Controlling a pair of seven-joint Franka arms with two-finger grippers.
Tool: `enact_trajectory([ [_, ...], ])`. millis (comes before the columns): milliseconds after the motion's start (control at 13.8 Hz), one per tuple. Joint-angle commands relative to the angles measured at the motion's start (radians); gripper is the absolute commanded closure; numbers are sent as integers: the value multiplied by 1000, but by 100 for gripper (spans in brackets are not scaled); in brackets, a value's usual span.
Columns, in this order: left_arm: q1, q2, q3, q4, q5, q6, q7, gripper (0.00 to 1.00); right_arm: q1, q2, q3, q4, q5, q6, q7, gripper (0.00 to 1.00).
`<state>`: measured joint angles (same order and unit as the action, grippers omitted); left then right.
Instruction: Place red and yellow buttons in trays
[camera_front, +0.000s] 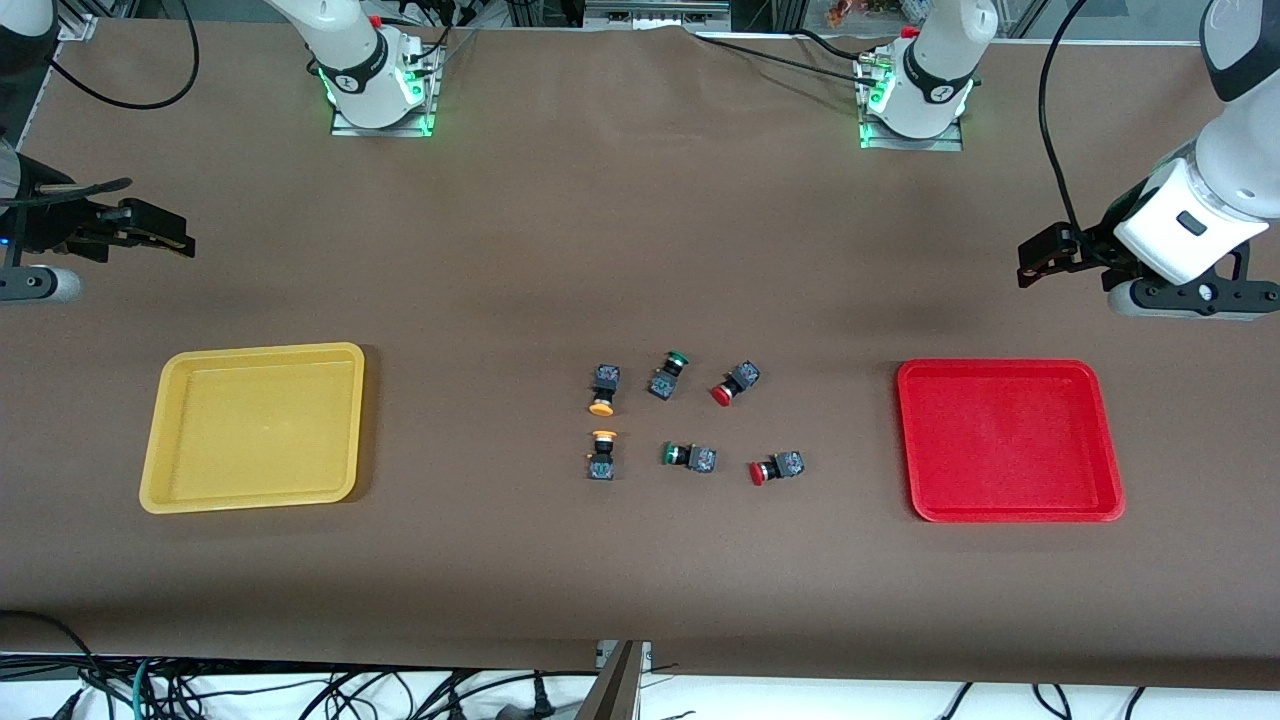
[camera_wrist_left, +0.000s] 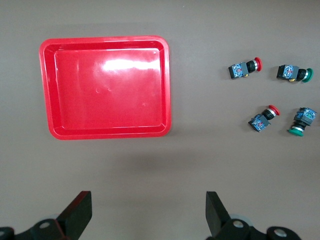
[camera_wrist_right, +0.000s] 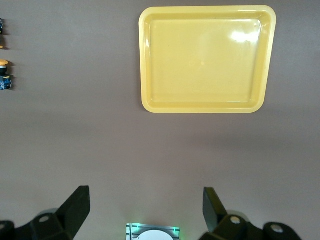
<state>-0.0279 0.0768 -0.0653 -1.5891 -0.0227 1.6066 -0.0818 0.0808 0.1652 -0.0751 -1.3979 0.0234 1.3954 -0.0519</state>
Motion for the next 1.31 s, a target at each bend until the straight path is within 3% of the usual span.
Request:
enact_trajectory([
  [0,3,14,2,26,-23,-36,2,0,-4,7,3,14,-10,-3,-8,0],
  [436,-29,116,-14,35,-23,-27,17,0,-1,8,5,14,-10,-3,-9,0],
  [655,-98,194,-25,40,-17,30,40,0,-1,11,5,14,-7,-3,-8,0],
  [1018,-181,375,-28,40,-43,290,170,0,13,76,11,14,6,45,-8,0],
  [1236,-194,483,-28,43,-106,464,394,0,53,117,12,14,7,74,1,0],
])
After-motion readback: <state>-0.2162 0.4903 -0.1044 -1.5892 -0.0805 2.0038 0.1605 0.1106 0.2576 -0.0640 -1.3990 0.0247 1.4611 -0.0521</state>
